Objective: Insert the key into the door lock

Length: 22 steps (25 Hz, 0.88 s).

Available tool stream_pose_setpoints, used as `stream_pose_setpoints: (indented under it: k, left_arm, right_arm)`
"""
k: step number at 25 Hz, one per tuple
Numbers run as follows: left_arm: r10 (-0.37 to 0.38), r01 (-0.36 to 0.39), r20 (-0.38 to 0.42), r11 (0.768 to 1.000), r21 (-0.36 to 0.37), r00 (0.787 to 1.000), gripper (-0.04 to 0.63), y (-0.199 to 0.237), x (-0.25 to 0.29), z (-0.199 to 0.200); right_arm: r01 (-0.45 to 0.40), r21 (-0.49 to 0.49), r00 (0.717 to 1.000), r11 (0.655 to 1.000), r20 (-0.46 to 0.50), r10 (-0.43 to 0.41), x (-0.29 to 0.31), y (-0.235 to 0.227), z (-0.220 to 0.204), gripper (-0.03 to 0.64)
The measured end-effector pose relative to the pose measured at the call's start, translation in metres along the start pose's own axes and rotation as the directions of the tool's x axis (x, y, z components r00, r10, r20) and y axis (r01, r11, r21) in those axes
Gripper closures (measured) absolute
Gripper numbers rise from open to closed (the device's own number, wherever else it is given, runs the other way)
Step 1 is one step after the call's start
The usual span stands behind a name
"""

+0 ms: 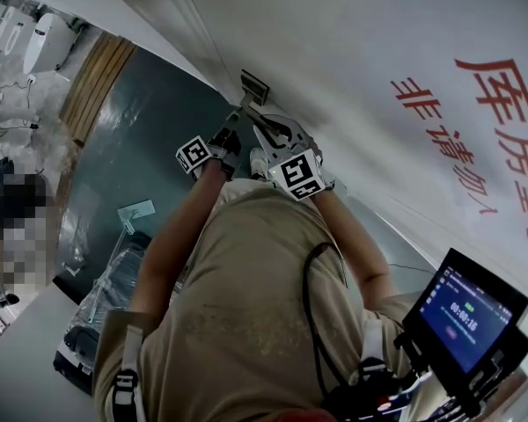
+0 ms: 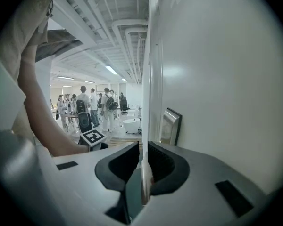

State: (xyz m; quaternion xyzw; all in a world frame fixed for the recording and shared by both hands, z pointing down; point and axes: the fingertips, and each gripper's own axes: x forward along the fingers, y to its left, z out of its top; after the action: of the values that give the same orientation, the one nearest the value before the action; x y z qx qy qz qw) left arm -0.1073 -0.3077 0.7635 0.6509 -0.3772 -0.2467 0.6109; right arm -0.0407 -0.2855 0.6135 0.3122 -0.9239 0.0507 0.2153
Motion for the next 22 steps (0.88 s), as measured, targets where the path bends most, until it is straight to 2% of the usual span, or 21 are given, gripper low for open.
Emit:
stream_pose_setpoints:
  k: [4, 16, 22]
  left_arm:
    - [-0.004, 0.005, 0.016, 0.999, -0.034, 1.0, 0.561, 0.001, 0.004, 0.0]
    - [0.001, -0.001, 0.013, 0.999, -0.05, 1.0, 0.561, 0.007, 0.016, -0.007]
    - [-0.029, 0.032, 0.043, 0.996, -0.078, 0.999, 0.561, 0.004, 0.014, -0.005]
  right_arm:
    - [0.001, 0.002, 1.0, 1.0, 0.005, -0.001, -0.001, 0.001, 0.0, 0.555]
    - [0.002, 0.009, 1.0, 1.0, 0.005, -0.002, -0.004, -0.001, -0.002, 0.555]
    - [0.009, 0.011, 1.0, 1.0, 0.004, -0.009, -0.006, -0.003, -0.003, 0.555]
